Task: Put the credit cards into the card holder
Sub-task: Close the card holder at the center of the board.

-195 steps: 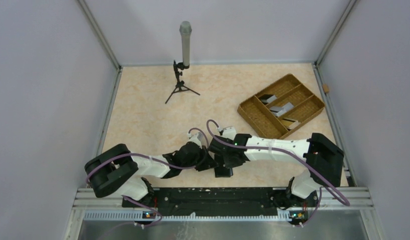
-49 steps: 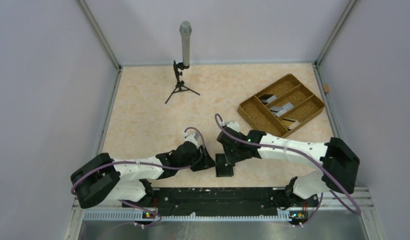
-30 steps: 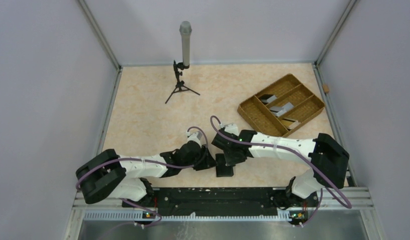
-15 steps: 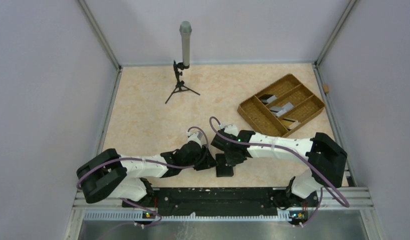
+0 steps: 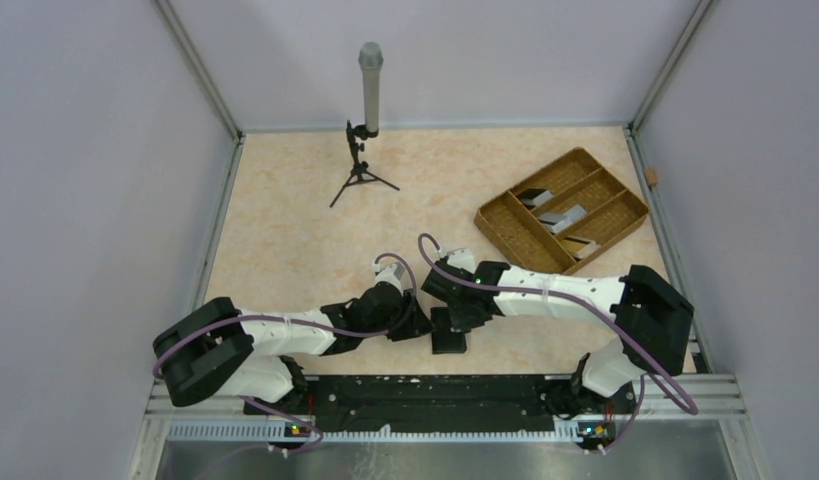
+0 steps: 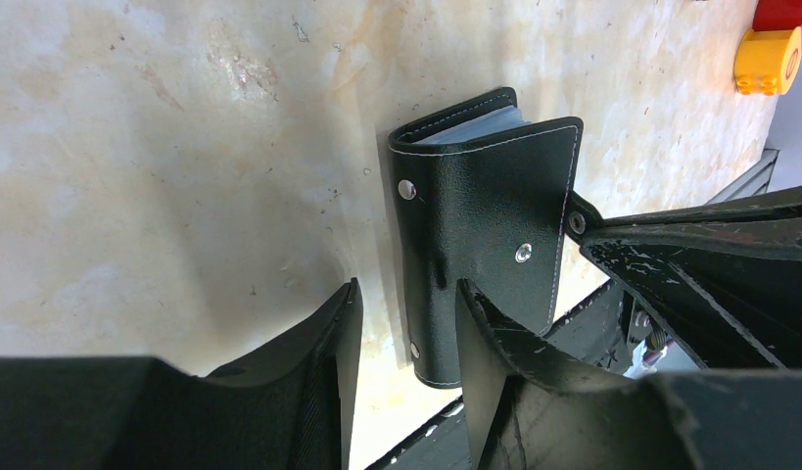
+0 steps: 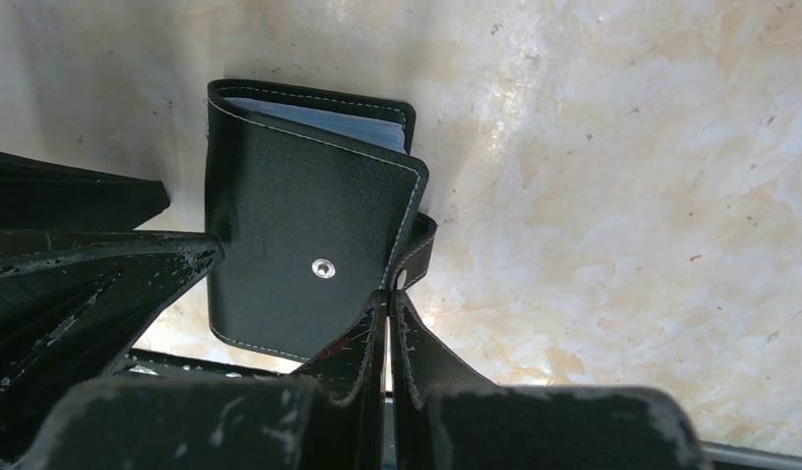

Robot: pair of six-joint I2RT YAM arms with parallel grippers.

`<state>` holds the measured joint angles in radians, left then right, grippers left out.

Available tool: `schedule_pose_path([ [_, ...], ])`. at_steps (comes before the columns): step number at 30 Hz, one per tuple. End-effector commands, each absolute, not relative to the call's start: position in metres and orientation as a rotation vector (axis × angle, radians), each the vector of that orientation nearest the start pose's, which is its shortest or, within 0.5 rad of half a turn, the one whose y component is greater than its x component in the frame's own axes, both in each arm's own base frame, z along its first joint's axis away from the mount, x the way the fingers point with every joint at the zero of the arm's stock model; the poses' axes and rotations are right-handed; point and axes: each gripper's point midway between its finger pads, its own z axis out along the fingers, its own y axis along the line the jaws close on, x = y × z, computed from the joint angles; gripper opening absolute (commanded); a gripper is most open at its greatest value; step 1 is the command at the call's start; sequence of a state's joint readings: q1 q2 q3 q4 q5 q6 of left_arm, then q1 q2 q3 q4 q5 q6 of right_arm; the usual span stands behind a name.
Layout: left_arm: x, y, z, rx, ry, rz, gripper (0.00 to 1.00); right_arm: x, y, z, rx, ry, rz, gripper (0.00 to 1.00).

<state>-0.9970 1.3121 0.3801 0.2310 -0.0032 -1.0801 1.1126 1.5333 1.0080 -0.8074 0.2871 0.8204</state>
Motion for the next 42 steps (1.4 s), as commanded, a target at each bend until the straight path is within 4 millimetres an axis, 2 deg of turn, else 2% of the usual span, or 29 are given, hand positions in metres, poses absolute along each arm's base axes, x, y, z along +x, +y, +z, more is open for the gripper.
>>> schedule_pose_path([
  [1,0.145,-0.283,0.021,-0.106,2.542,-0.927,0.44,0.141,0.258,0.058,-0.409,2.708,0.155,0.0],
  [4,0.144,-0.283,0.02,-0.105,2.547,-0.923,0.44,0.139,0.266,0.061,-0.414,2.691,0.254,0.0],
  [15,0.144,-0.285,0.016,-0.091,2.564,-0.897,0.43,0.138,0.276,0.066,-0.447,2.655,0.357,0.0],
  [25,0.144,-0.282,0.006,-0.062,2.603,-0.797,0.31,0.138,0.285,0.07,-0.474,2.63,0.426,0.0],
  [33,0.144,-0.282,0.006,-0.06,2.605,-0.782,0.31,0.13,0.293,0.059,-0.529,2.661,0.468,0.0],
  [42,0.144,-0.282,0.007,-0.057,2.604,-0.782,0.31,0.127,0.292,0.047,-0.559,2.708,0.426,0.0],
])
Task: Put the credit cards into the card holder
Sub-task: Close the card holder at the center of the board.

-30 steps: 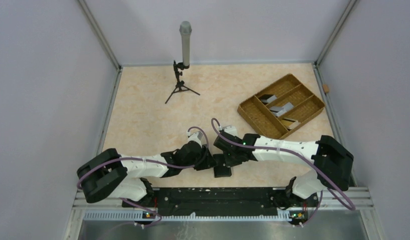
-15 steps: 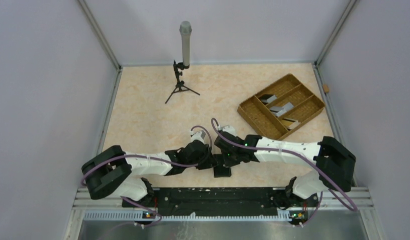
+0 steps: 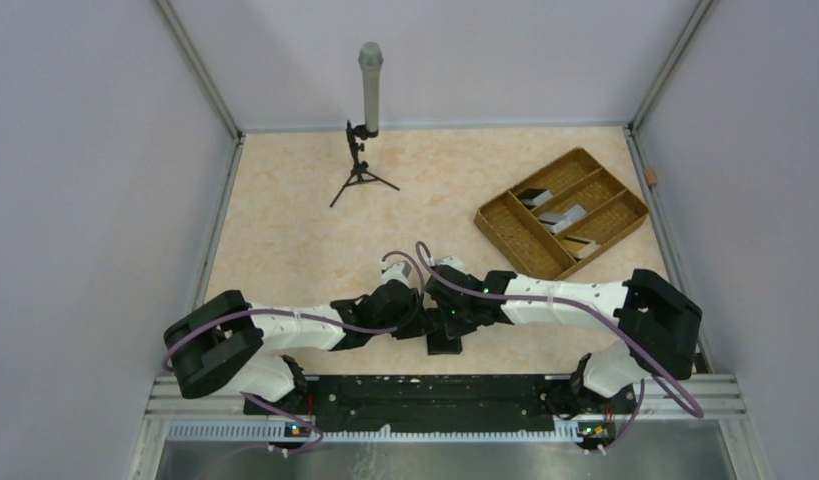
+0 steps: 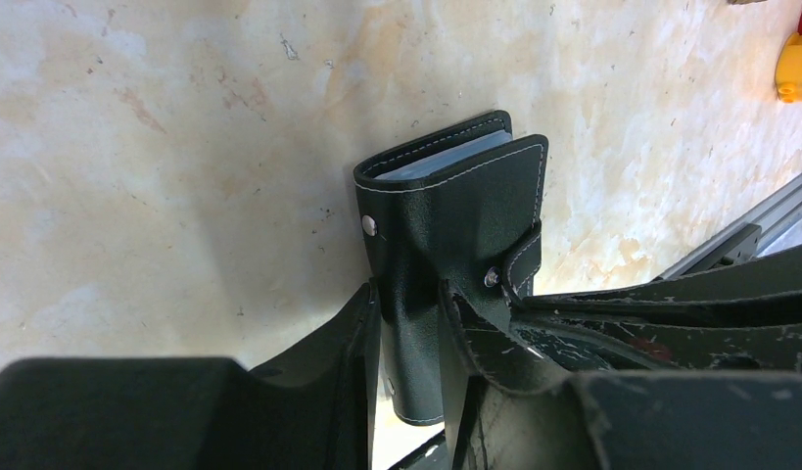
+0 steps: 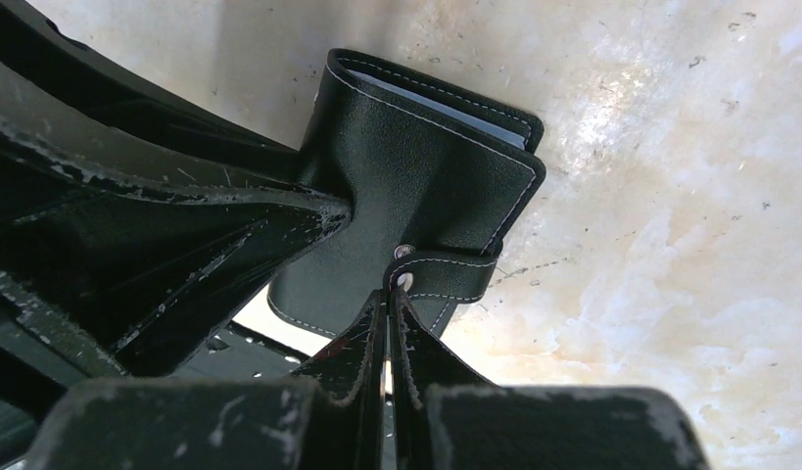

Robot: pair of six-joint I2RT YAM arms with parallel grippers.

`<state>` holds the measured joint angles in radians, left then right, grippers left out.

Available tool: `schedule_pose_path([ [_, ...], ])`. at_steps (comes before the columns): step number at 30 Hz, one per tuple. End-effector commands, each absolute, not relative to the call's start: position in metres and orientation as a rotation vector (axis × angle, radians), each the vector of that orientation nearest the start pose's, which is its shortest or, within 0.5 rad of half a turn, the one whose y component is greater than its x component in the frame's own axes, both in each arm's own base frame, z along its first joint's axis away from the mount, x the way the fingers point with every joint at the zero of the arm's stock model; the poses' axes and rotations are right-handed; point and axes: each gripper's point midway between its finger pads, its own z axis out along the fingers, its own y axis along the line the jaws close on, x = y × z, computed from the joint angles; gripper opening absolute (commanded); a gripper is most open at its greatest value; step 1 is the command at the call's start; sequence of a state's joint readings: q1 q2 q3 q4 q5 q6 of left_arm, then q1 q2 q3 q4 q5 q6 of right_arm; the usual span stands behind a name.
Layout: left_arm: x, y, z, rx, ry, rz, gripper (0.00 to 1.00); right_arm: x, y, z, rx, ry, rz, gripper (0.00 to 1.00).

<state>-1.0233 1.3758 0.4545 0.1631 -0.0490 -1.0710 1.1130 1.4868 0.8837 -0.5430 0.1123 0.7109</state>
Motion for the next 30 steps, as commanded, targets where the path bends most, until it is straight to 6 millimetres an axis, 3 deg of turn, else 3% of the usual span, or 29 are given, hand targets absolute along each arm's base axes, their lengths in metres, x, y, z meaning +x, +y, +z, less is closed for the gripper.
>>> schedule_pose_path([
  [1,0.144,-0.282,0.007,-0.057,2.604,-0.782,0.31,0.127,0.292,0.046,-0.561,2.708,0.424,0.0],
  [30,0.143,-0.281,0.006,-0.059,2.608,-0.779,0.31,0.137,0.299,0.048,-0.562,2.657,0.428,0.0],
])
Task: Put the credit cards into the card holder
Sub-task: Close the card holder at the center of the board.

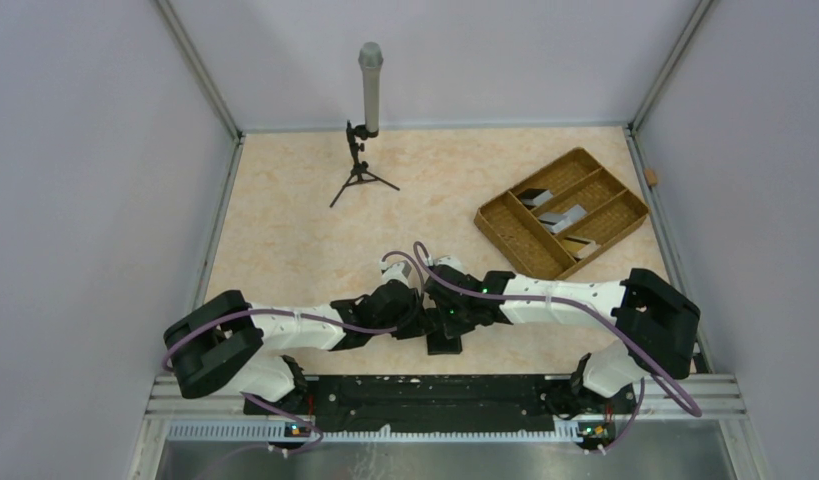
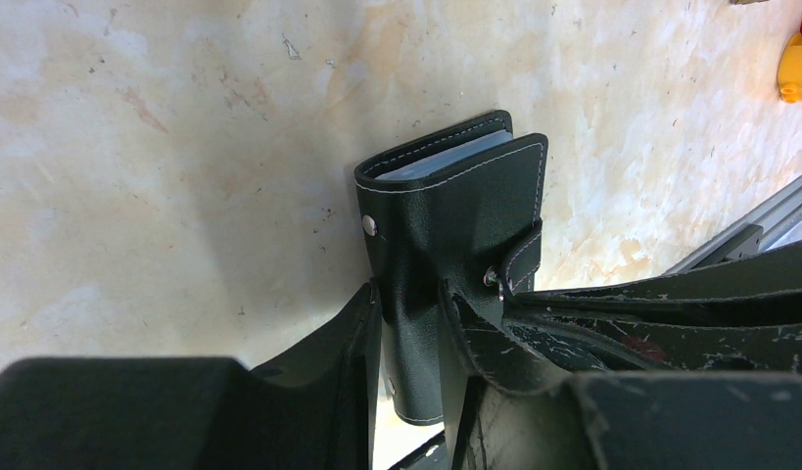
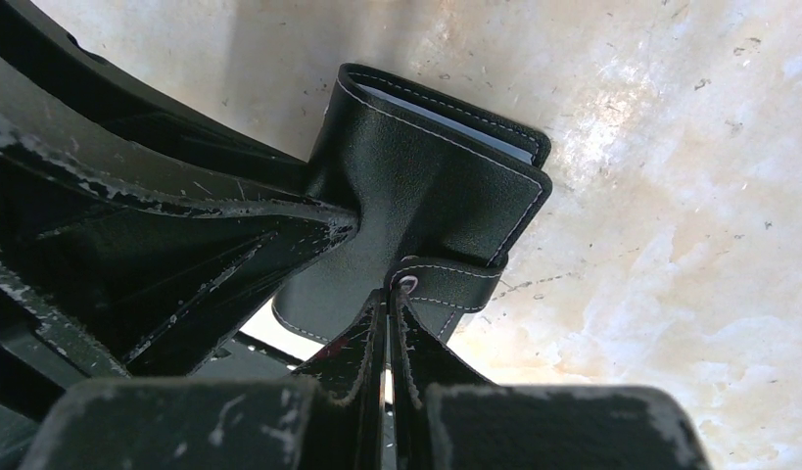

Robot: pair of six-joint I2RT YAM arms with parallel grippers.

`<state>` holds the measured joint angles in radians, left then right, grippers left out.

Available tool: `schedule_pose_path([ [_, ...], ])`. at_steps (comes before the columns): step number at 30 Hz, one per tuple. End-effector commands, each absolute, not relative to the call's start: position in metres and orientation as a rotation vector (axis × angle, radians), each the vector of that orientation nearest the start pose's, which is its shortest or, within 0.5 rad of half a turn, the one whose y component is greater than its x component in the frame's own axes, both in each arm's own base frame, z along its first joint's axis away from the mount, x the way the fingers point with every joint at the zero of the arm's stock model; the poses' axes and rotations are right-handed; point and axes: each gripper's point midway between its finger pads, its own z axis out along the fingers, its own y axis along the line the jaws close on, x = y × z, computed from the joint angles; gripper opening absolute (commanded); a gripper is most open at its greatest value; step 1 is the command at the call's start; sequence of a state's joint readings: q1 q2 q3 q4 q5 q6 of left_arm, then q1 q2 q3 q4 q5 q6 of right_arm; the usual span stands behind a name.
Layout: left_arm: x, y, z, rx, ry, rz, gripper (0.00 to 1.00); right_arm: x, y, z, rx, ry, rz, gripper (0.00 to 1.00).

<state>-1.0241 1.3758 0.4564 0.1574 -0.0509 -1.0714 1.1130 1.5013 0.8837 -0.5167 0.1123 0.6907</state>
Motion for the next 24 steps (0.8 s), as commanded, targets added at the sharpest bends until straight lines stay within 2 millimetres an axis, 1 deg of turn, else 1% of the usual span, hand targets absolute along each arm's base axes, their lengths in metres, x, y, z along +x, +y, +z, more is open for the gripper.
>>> schedule_pose_path([
  [1,0.143,-0.282,0.007,-0.058,2.607,-0.779,0.31,0.136,0.299,0.047,-0.562,2.661,0.428,0.0],
  [3,0.143,-0.282,0.006,-0.058,2.608,-0.779,0.31,0.136,0.297,0.045,-0.563,2.667,0.418,0.0],
  [7,0.143,-0.282,0.006,-0.057,2.609,-0.778,0.31,0.136,0.287,0.037,-0.544,2.702,0.366,0.0],
  [16,0.143,-0.281,0.006,-0.063,2.608,-0.778,0.31,0.14,0.283,0.036,-0.523,2.699,0.362,0.0],
  [24,0.143,-0.281,0.006,-0.065,2.608,-0.778,0.31,0.144,0.284,0.035,-0.516,2.694,0.393,0.0],
])
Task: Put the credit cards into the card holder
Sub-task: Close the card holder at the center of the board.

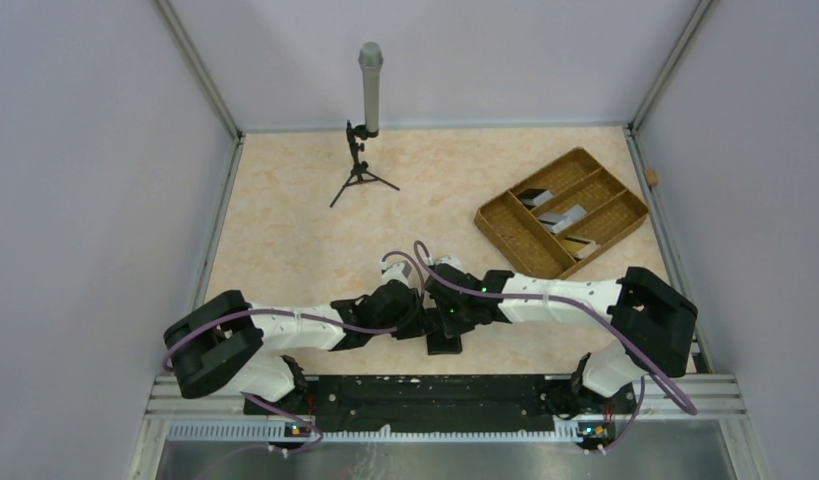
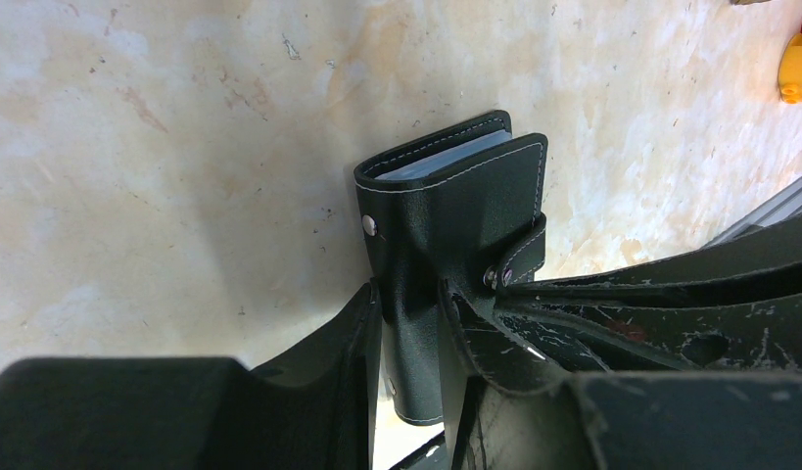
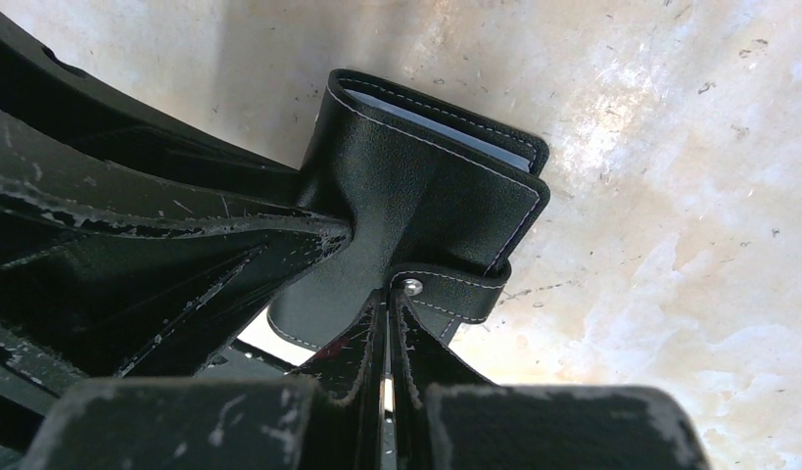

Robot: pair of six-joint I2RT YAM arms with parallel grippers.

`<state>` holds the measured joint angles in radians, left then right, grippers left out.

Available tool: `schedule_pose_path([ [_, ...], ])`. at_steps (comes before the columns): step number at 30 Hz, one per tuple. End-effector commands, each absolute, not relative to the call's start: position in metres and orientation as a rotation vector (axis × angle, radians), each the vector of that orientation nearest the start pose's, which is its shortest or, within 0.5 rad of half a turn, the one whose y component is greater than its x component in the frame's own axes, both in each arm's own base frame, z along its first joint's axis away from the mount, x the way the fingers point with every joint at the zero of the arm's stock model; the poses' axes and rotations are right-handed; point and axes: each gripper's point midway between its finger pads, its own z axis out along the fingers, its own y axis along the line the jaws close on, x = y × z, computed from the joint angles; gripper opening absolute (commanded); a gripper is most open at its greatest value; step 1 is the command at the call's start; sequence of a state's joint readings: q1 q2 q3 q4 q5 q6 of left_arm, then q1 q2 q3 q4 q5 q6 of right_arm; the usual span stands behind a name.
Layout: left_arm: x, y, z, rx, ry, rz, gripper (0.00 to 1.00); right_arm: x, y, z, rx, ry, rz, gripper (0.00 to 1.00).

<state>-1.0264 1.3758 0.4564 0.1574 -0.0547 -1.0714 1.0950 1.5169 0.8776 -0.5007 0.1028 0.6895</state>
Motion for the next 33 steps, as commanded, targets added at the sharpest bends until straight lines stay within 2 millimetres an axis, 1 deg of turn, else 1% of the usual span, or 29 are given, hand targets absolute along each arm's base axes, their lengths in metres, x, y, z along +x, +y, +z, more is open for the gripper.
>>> schedule_pose_path([
  [1,0.143,-0.281,0.006,-0.064,2.609,-0.778,0.31,0.144,0.283,0.034,-0.516,2.695,0.398,0.0],
  [16,0.141,-0.28,0.005,-0.068,2.618,-0.767,0.3,0.151,0.269,0.016,-0.471,2.721,0.461,0.0],
  [21,0.14,-0.28,0.005,-0.067,2.623,-0.758,0.3,0.153,0.258,0.011,-0.421,2.734,0.48,0.0],
  [26,0.14,-0.279,0.005,-0.071,2.627,-0.741,0.3,0.151,0.248,0.004,-0.354,2.743,0.579,0.0],
  [33,0.139,-0.276,0.003,-0.081,2.638,-0.718,0.3,0.145,0.236,-0.011,-0.274,2.759,0.668,0.0],
])
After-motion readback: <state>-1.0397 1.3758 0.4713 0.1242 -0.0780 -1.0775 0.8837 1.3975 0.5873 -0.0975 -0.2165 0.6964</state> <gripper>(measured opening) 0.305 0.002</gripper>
